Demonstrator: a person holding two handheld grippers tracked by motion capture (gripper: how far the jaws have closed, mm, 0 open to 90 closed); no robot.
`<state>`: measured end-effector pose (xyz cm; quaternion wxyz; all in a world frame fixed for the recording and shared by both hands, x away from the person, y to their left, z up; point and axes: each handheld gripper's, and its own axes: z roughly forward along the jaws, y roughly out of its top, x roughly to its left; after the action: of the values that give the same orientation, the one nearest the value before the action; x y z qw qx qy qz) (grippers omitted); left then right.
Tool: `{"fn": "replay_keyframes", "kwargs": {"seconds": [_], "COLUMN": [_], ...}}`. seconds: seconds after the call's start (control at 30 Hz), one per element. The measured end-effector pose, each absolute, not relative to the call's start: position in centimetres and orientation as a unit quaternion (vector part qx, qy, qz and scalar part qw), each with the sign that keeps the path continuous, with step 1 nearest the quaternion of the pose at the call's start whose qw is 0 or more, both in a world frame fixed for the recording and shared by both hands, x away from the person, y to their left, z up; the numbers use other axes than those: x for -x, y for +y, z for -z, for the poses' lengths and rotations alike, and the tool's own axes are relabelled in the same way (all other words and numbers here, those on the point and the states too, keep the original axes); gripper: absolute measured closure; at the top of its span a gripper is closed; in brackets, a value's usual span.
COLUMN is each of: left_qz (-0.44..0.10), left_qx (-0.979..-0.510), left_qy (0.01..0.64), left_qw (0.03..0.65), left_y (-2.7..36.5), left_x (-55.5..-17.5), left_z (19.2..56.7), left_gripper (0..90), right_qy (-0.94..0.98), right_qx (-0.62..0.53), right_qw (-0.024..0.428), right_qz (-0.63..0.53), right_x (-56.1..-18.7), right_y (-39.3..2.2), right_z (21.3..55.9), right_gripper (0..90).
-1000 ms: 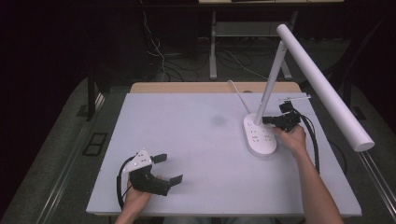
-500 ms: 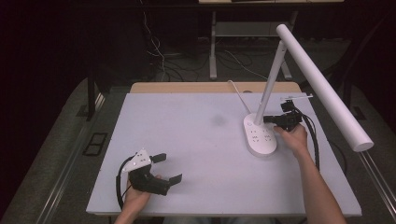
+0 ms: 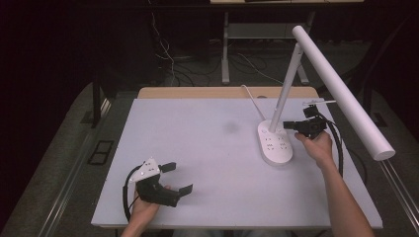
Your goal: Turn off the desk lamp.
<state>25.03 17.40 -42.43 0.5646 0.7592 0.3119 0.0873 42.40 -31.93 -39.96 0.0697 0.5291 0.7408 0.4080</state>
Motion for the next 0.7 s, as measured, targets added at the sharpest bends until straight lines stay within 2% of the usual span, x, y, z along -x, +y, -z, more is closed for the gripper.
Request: {"fn": "replay_keyframes", "kwargs": {"seconds": [0.4, 0.6, 0.7], "left_qz": [-0.086, -0.085, -0.085], "left_qx": [-0.761, -0.761, -0.760], "left_qy": [0.309, 0.307, 0.308], "left_qw": [0.565, 0.566, 0.566], "left_y": [17.3, 17.3, 17.3], "left_x": [-24.9, -24.9, -24.9], "left_z": [42.4, 42.4, 42.4], "left_gripper": [0.0, 0.0, 0.0], "right_qy": [0.732, 0.724, 0.719], "right_qx": [-0.517, -0.518, -0.519], "right_qw": [0.072, 0.080, 0.083], "right_qz": [-0.438, -0.448, -0.454], "right_x": [-39.4, -37.6, -36.6], "right_y": [-32.7, -32.8, -32.8], "right_z": [38.4, 37.9, 37.7], "right_gripper": [89.8, 80.8, 71.8]}}
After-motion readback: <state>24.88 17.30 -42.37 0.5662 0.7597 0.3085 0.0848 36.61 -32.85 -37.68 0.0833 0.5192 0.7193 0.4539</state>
